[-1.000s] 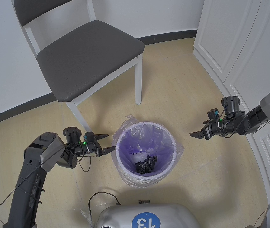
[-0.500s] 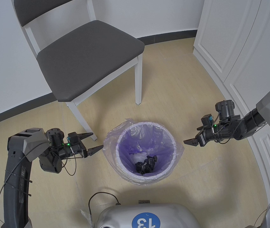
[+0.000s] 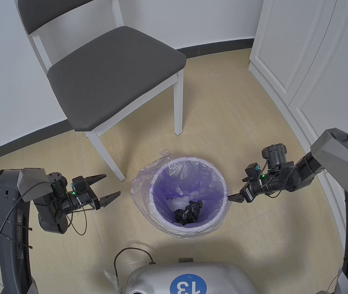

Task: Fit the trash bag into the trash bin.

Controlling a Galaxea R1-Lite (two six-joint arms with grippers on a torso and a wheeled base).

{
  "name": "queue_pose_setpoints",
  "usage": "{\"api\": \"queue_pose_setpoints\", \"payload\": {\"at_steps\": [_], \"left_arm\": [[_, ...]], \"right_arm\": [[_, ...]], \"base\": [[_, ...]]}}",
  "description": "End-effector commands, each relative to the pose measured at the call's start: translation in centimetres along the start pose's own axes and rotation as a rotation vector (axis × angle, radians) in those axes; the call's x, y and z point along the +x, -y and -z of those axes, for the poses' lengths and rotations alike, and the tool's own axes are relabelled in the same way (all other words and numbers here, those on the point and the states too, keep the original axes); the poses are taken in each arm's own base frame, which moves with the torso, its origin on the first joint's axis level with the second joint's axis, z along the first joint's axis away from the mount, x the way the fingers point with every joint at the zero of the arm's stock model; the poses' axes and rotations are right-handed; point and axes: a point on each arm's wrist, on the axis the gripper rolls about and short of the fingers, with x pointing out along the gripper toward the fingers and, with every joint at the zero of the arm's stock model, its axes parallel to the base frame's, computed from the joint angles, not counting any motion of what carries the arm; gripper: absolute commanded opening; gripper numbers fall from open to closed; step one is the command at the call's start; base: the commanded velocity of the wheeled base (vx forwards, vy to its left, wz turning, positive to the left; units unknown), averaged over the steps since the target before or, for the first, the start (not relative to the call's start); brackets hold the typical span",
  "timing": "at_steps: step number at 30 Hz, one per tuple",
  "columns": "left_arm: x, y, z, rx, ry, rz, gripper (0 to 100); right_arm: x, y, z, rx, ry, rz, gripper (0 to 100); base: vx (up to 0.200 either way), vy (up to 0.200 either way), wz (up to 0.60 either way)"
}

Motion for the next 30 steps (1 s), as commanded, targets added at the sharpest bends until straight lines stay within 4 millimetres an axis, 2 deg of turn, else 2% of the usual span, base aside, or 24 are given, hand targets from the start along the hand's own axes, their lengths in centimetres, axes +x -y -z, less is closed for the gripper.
{"api": "queue_pose_setpoints", "payload": {"at_steps": [1, 8, 9, 12, 15, 16, 17, 18, 22, 24, 25, 30], "left_arm": [[-1.3, 0.5, -1.6, 0.009, 0.006, -0.017, 100], [-2.6, 0.9, -3.2, 0.015, 0.008, -0.033, 100], [-3.0, 1.2, -4.1, 0.018, 0.01, -0.035, 100], [-4.0, 2.2, -5.6, 0.017, 0.01, -0.036, 100], [-5.0, 3.5, -6.4, 0.006, -0.006, -0.047, 100], [-5.0, 3.5, -6.4, 0.006, -0.006, -0.047, 100], [-6.2, 4.3, -7.1, -0.007, -0.019, -0.081, 100], [-6.9, 4.6, -7.5, -0.012, -0.025, -0.106, 100], [-9.6, 4.5, -8.8, -0.009, -0.025, -0.206, 100], [-10.3, 4.4, -9.1, -0.006, -0.024, -0.234, 100], [-11.4, 4.2, -9.7, 0.001, -0.023, -0.3, 100], [-13.8, 4.9, -12.6, -0.017, 0.025, -0.43, 100]], "right_arm": [[3.1, 0.4, 1.1, 0.007, -0.018, 0.004, 100], [2.4, 0.4, 0.0, 0.003, 0.009, 0.011, 100], [1.0, 0.7, -0.9, 0.002, 0.028, 0.026, 100], [-2.3, 0.8, -1.8, 0.01, 0.049, 0.046, 100], [-5.5, 0.3, -1.6, 0.031, 0.044, 0.064, 100], [-5.5, 0.3, -1.6, 0.031, 0.044, 0.064, 100], [-7.8, 0.3, -1.6, 0.054, 0.061, 0.089, 100], [-9.1, 0.4, -1.6, 0.069, 0.078, 0.109, 100], [-13.1, 0.4, -1.9, 0.139, 0.173, 0.176, 100], [-13.9, 0.2, -2.1, 0.16, 0.202, 0.187, 100], [-15.2, -0.2, -2.6, 0.197, 0.261, 0.214, 100], [-18.0, -3.2, -3.4, 0.338, 0.461, 0.277, 100]], "base": [[0.0, 0.0, 0.0], [0.0, 0.0, 0.0], [0.0, 0.0, 0.0], [0.0, 0.0, 0.0], [0.0, 0.0, 0.0], [0.0, 0.0, 0.0], [0.0, 0.0, 0.0], [0.0, 0.0, 0.0], [0.0, 0.0, 0.0], [0.0, 0.0, 0.0], [0.0, 0.0, 0.0], [0.0, 0.0, 0.0]]}}
